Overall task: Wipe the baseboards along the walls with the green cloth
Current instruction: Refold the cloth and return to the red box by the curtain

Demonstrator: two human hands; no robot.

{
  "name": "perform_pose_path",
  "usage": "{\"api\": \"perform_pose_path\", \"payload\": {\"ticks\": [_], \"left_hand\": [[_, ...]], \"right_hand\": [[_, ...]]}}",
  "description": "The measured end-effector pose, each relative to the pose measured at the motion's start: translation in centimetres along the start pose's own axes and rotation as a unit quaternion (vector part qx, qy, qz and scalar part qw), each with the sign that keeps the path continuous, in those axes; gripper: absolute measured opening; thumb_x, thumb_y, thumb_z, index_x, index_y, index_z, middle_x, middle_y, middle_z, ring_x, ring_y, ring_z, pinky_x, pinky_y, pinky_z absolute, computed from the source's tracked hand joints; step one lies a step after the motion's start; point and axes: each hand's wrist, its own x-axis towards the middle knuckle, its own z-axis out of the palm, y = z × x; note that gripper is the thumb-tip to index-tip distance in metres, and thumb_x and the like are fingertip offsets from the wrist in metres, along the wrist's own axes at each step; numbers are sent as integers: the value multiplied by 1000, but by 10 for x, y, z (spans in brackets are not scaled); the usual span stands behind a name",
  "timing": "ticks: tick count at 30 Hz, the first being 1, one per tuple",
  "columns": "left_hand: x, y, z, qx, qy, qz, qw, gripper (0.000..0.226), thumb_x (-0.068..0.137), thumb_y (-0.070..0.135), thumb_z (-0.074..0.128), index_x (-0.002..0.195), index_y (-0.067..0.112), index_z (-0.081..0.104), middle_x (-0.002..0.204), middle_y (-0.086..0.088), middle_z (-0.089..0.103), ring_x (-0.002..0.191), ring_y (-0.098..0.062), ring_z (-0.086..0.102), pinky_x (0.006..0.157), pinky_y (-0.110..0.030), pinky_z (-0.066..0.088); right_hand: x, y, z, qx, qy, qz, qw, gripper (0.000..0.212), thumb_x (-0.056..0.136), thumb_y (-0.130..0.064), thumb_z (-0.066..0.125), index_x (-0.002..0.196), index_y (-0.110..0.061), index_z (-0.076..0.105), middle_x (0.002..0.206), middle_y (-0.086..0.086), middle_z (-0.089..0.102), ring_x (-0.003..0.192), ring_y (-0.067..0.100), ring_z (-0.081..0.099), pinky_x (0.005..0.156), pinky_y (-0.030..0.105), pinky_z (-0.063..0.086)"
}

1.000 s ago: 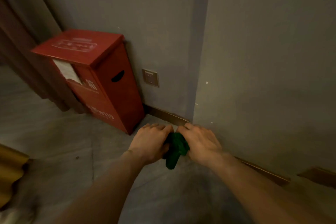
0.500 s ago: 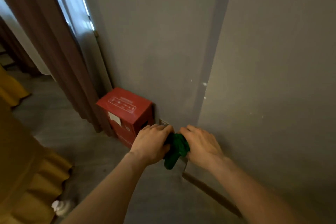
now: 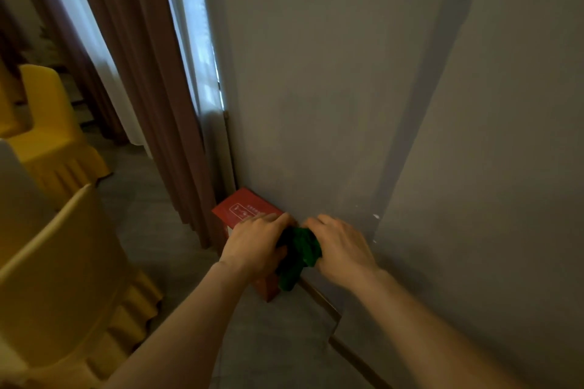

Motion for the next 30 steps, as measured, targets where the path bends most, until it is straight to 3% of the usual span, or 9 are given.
{"api": "perform_pose_path", "payload": {"ticks": [8, 16, 24, 30], "left_hand": [[53, -109, 2, -5, 3, 0, 1000, 30, 88, 35, 68, 114, 32, 53, 106, 7, 64, 103, -20, 61, 81, -35, 48], [111, -205, 35, -21, -36, -1, 999, 35, 86, 33, 71, 117, 32, 53, 107, 6, 64, 102, -22, 61, 86, -37, 45], [167, -261, 122, -26, -90, -20, 995, 35, 90, 35, 66, 122, 33, 51, 119, 6, 64, 111, -22, 59, 92, -39, 43], [220, -294, 212, -10, -141, -30, 989, 36, 95, 37, 62, 128, 33, 49, 128, 5, 63, 122, -23, 55, 106, -40, 41]], "right_hand": [[109, -31, 37, 3, -9, 18, 1000, 43, 77, -14, 70, 115, -26, 55, 110, 1, 57, 101, 27, 57, 73, 36, 46], [205, -38, 99, 11, -31, 60, 998, 45, 76, -7, 69, 116, -25, 55, 113, 0, 55, 103, 26, 55, 76, 39, 50], [269, 10, 188, 19, -71, 77, 994, 49, 73, -10, 73, 116, -25, 55, 112, 0, 55, 102, 24, 55, 75, 37, 50], [315, 68, 269, 31, -111, 91, 989, 47, 74, -4, 67, 116, -23, 56, 115, 0, 53, 103, 23, 52, 80, 39, 50]]}}
